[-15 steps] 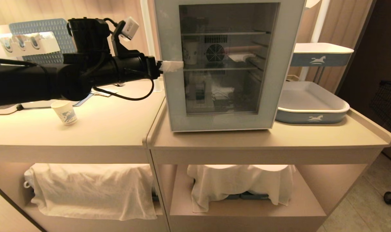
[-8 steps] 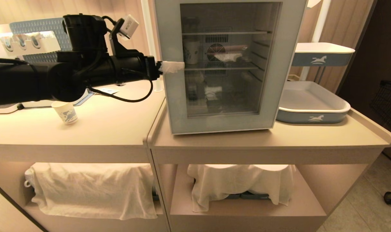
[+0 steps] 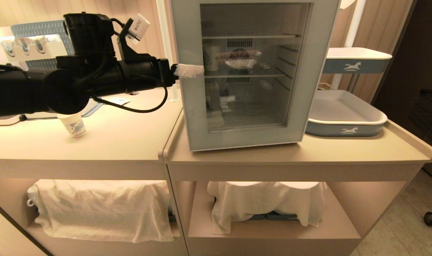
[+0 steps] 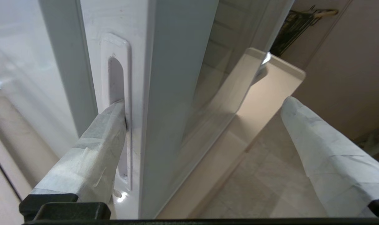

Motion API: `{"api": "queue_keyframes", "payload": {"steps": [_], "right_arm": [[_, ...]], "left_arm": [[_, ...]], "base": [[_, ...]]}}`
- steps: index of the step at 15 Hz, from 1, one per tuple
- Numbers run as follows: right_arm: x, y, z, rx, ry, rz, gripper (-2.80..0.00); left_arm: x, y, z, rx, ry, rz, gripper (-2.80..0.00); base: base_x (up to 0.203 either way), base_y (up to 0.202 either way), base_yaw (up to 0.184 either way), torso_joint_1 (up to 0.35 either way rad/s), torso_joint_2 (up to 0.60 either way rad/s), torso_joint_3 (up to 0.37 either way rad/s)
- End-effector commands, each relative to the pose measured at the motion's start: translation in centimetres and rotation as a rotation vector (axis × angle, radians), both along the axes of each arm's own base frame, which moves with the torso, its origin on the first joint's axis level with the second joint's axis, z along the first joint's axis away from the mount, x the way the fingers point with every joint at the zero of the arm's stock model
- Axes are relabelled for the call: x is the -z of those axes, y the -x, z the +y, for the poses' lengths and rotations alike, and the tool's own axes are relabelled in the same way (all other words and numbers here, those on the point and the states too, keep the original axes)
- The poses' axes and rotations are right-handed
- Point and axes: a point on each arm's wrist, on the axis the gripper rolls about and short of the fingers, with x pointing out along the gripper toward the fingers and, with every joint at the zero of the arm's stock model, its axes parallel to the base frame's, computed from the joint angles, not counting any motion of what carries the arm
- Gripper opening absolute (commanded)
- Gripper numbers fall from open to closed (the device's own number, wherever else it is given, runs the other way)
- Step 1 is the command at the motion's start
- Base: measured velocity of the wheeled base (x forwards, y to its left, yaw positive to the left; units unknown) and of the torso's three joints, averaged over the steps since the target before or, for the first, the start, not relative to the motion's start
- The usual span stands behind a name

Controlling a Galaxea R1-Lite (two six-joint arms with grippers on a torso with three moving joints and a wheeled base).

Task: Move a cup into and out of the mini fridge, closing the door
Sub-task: Open the freezer door

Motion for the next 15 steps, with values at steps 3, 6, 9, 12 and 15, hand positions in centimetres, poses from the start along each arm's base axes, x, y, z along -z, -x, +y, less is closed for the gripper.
{"api": "queue_keyframes", "payload": {"steps": [3, 6, 9, 12, 15], "right_arm": [[0.0, 0.0, 0.0, 0.000, -0.001, 0.001, -2.80], [0.0, 0.0, 0.0, -0.001, 0.002, 0.000, -2.80], [0.0, 0.0, 0.0, 0.000, 0.001, 0.001, -2.80], [0.0, 0.0, 0.0, 0.000, 0.001, 0.000, -2.80], [0.0, 0.0, 0.0, 0.000, 0.000, 0.001, -2.80]], "left_arm": [[-1.0, 3.3, 0.7, 0.017, 0.013, 0.005, 0.00], [-1.2, 7.1, 1.6, 0.034, 0.009, 0.018, 0.00], [-1.6, 11.7, 2.4, 0.067, 0.027, 0.029, 0.00], [-0.5, 15.0, 3.4, 0.077, 0.028, 0.050, 0.00], [-0.2, 16.0, 4.6, 0.034, 0.029, 0.046, 0.00]], "base": [[0.000, 0.000, 0.000, 0.000, 0.00, 0.000], [0.000, 0.000, 0.000, 0.000, 0.00, 0.000], [0.000, 0.000, 0.000, 0.000, 0.00, 0.000], [0.000, 0.000, 0.000, 0.000, 0.00, 0.000], [0.000, 0.000, 0.000, 0.000, 0.00, 0.000]]}}
